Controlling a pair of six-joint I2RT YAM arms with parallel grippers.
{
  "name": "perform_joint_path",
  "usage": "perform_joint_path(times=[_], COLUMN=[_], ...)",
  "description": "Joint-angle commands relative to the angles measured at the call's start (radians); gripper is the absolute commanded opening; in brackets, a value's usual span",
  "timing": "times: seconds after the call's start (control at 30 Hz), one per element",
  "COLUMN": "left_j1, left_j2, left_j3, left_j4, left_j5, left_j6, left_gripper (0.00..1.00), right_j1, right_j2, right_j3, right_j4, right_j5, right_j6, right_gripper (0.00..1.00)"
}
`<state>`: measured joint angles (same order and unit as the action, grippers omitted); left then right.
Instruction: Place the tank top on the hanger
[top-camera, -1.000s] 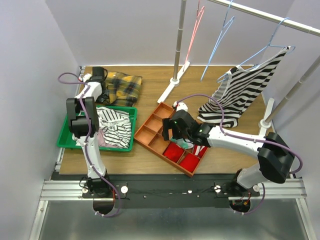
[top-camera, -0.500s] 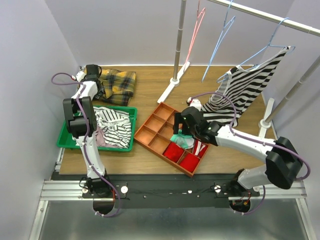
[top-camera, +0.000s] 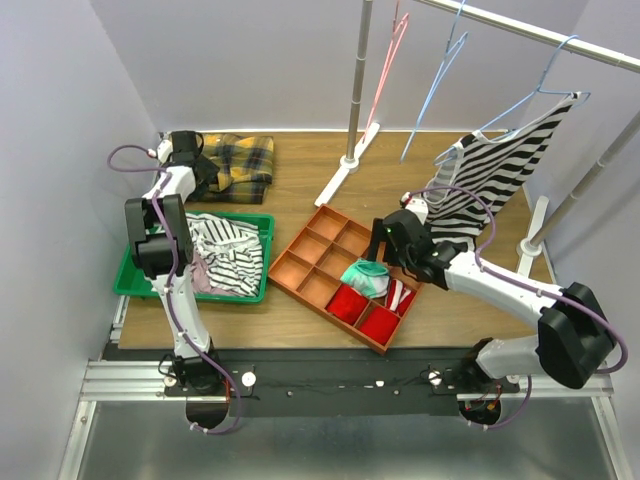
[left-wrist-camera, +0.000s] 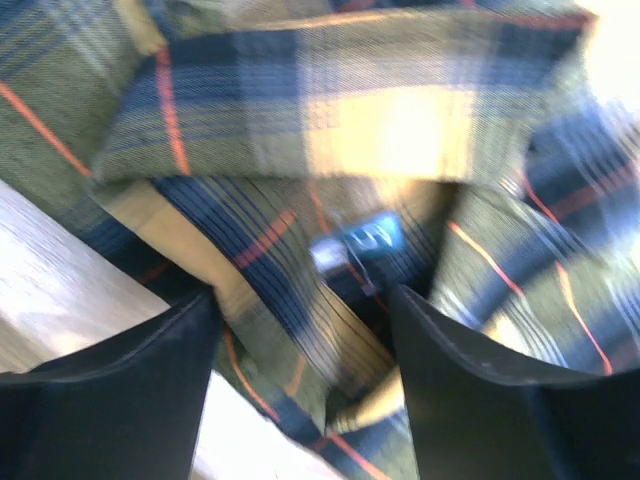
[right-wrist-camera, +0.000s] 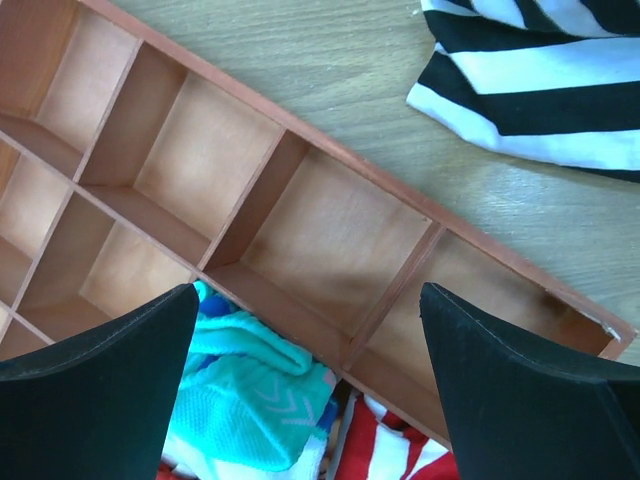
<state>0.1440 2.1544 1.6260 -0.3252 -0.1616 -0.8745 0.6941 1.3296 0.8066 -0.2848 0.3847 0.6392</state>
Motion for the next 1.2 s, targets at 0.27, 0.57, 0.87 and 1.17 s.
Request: perform_joint_path(times=[0.27, 0.57, 0.87, 1.17], left_j1=[-0.133, -0.354, -0.628, -0.693], left_j2=[-0.309, -0.422, -0.449, -0.404], left_j3=[-0.130, -0.262, -0.344, -0.388], left_j4=[0.035, -0.008, -0.055, -0.075], left_j5=[0.024, -0.064, -0.102, -0.150], left_j6=[0.052, 0.101, 0.201, 0.264], left_gripper=[0.83, 0.63, 0.47, 0.47], right_j1=[-0.054, -0.053, -0.054, -0.054], right_j2=[0.042, 0.089, 0.033, -0.013], right_j3=[0.039, 0.043, 0.006, -0.066], right_j4=[0.059, 0.067, 0.046, 0.044], right_j5=[-0.092, -0.080, 0.017, 0.010], right_j6=[-0.045, -0.065, -0.045, -0.013], right_gripper=[1.00, 0.99, 0.98, 0.98])
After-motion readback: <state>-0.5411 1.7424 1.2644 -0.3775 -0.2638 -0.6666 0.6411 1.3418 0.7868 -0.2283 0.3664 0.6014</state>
